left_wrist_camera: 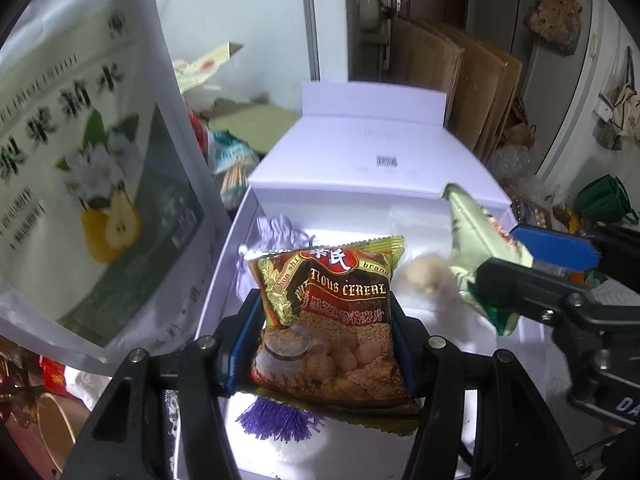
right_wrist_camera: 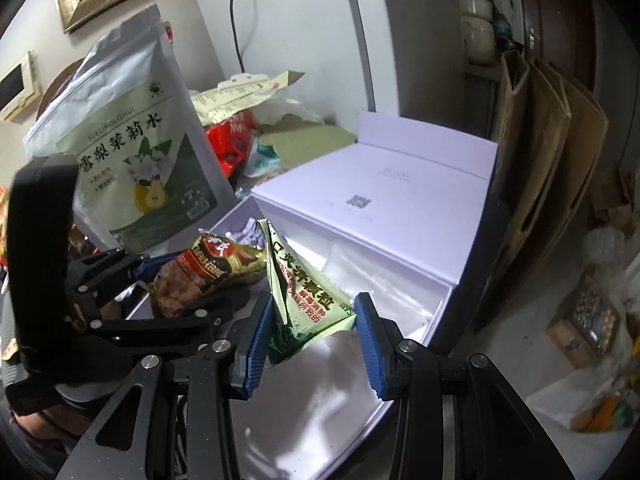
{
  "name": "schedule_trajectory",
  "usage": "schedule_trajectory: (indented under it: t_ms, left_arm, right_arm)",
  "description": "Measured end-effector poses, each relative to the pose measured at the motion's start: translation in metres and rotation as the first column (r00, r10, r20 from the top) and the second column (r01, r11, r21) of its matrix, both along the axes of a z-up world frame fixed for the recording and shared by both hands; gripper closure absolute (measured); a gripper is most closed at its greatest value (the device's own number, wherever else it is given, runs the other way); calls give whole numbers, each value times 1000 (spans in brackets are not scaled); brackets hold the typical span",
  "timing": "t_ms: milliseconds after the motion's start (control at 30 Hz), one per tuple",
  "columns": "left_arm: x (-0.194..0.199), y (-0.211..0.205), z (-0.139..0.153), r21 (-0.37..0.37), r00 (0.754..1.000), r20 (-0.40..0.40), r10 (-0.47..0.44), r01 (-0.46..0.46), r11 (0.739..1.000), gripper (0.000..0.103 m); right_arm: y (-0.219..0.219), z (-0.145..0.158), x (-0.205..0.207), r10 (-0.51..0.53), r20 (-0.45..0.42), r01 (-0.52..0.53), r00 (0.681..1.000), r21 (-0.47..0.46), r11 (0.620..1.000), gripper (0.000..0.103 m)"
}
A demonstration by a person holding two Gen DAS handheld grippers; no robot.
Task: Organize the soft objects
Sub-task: 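Carry the green packet and cereal bag over the lavender box with both grippers, then open both grippers to drop the cereal bag and green packet into the box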
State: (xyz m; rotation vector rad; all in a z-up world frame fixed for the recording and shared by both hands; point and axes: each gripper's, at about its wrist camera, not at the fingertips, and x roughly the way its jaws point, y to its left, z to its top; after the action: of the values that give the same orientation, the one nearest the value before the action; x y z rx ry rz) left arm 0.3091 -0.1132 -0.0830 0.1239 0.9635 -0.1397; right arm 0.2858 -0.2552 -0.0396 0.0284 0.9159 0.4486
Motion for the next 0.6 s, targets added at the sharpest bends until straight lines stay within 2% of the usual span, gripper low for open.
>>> schedule_trajectory:
  t_ms: [300,600]
  left_arm:
    - [12,4,-32,17,993,-112,28,-26,1000,46]
    - [12,2,-43,76,990,-131,47,-37,996,46]
  right_arm:
    - [10,-18,4,37,-60,-41,998,-68,997,62]
    - [13,-37,11,14,-96,-25,995,-115,993,61]
